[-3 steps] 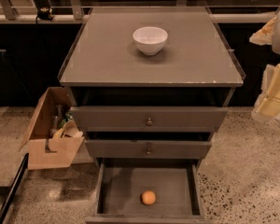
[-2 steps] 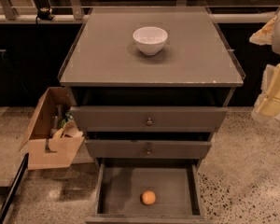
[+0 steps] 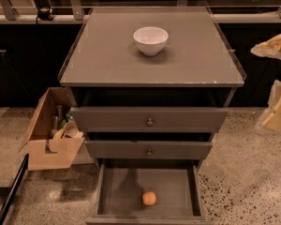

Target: Pick orange from bottom drawer and place on counter

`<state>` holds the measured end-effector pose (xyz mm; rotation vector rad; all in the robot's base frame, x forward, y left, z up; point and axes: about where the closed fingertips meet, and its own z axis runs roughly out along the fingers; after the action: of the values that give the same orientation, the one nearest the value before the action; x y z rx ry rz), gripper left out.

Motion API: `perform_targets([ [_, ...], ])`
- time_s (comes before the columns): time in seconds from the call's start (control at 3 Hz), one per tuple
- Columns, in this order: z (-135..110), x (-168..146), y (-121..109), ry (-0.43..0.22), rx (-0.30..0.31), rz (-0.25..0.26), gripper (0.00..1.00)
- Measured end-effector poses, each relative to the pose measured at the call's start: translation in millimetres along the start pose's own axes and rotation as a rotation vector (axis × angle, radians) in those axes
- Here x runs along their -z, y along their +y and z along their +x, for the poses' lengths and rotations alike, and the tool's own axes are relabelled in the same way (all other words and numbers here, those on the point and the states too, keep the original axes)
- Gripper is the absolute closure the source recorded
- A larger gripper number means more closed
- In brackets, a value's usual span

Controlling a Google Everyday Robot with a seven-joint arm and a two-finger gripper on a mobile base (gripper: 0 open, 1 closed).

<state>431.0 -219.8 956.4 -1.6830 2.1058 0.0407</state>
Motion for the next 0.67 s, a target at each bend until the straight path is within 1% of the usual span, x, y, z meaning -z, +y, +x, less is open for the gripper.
perform_targets([
  [0.33,13,-31,8,-0.145,-0.027,-0.014,0.0],
  [0.67,20,-59,11,-0.223,-0.048,-0.047,0.0],
])
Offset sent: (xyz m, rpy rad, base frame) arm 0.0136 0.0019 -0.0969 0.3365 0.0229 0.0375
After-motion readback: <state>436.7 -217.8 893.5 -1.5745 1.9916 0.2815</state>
